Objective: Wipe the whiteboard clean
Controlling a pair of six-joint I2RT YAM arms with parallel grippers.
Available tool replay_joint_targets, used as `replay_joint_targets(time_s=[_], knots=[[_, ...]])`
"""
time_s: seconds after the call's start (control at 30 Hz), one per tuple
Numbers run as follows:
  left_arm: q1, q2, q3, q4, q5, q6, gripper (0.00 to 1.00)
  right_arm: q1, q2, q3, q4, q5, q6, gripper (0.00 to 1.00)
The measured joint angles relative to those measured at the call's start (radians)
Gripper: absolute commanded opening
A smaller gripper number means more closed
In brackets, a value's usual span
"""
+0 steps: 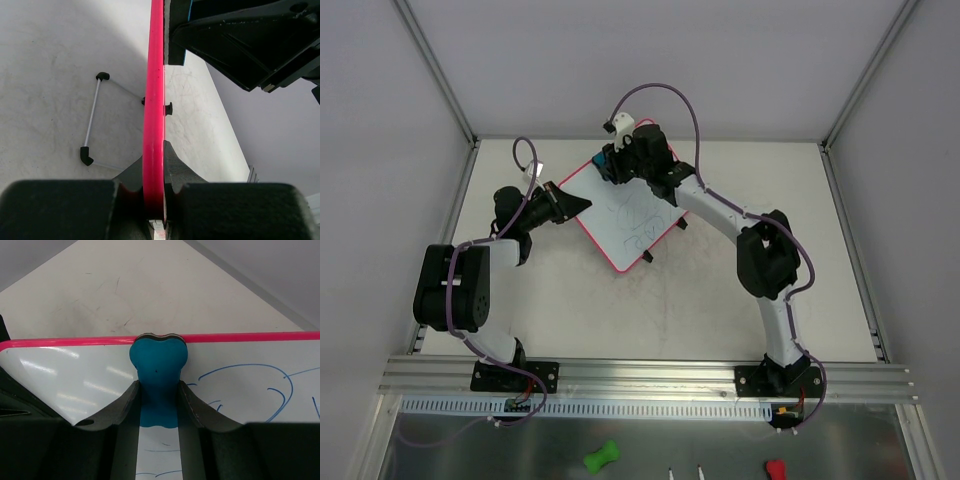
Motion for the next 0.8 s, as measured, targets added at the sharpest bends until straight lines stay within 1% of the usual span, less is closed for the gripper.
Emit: replay_joint_targets(time_s=[0.37, 0.57, 0.8], knots=[[0.0, 0.002, 0.003, -0.005, 0.0, -0.003, 0.0, -0.016, 0.052, 0.092, -0.018, 0.043, 0.0, 0.0], [0.0, 0.002, 0.003, -0.005, 0.0, -0.004, 0.0, -0.091, 0.108, 0.176, -0.032, 0.038, 0.074, 0.0], [0.0, 0.002, 0.003, -0.005, 0.0, -0.005, 0.0, -0.189, 0.144, 0.197, -0.038, 0.024, 0.183, 0.0]])
